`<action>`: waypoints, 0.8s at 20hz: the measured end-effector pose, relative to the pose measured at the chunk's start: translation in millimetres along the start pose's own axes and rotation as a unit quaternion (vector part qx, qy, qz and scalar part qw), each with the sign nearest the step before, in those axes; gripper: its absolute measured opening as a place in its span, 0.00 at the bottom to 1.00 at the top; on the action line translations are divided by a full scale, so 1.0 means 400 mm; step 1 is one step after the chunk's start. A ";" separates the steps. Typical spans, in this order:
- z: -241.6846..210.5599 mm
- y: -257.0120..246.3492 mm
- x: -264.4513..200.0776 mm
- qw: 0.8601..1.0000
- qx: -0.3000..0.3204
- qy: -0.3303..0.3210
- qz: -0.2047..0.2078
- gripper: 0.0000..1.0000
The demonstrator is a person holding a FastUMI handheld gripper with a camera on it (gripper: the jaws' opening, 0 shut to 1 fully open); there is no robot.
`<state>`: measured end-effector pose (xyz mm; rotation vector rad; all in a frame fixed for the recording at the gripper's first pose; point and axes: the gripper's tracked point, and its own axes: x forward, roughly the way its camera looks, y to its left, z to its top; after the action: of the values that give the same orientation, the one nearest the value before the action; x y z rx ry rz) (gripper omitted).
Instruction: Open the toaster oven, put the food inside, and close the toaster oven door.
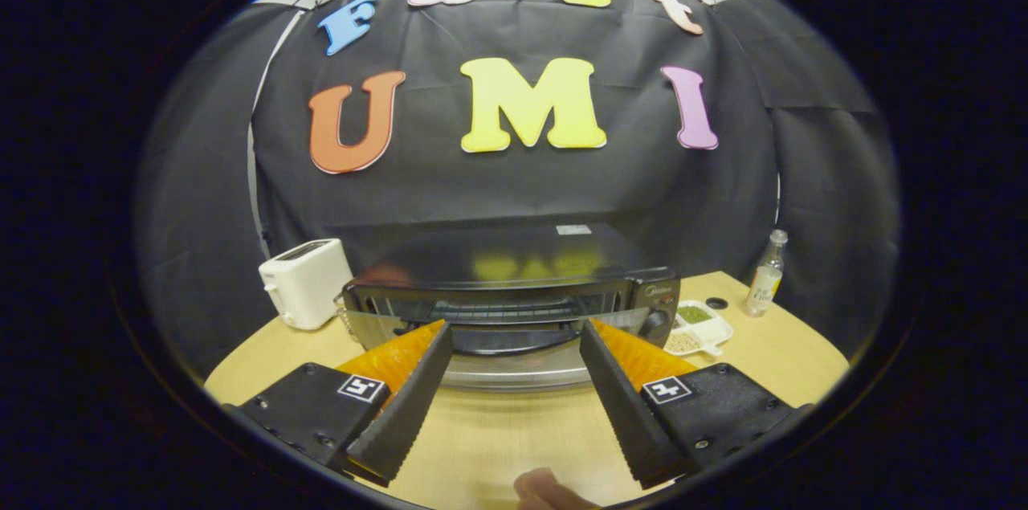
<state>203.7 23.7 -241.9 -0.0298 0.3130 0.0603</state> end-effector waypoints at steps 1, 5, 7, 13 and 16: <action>0.022 -0.011 -0.027 1.000 0.005 -0.007 0.002 1.00; 0.105 -0.076 -0.185 0.999 0.021 -0.038 0.001 1.00; 0.135 -0.098 -0.277 0.999 0.027 -0.047 0.002 1.00; 0.252 -0.159 -0.493 0.995 0.009 -0.099 -0.014 0.99; 0.285 -0.158 -0.551 0.994 -0.009 -0.113 -0.008 0.99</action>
<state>33.3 -46.9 -64.3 -0.0436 0.0860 0.0499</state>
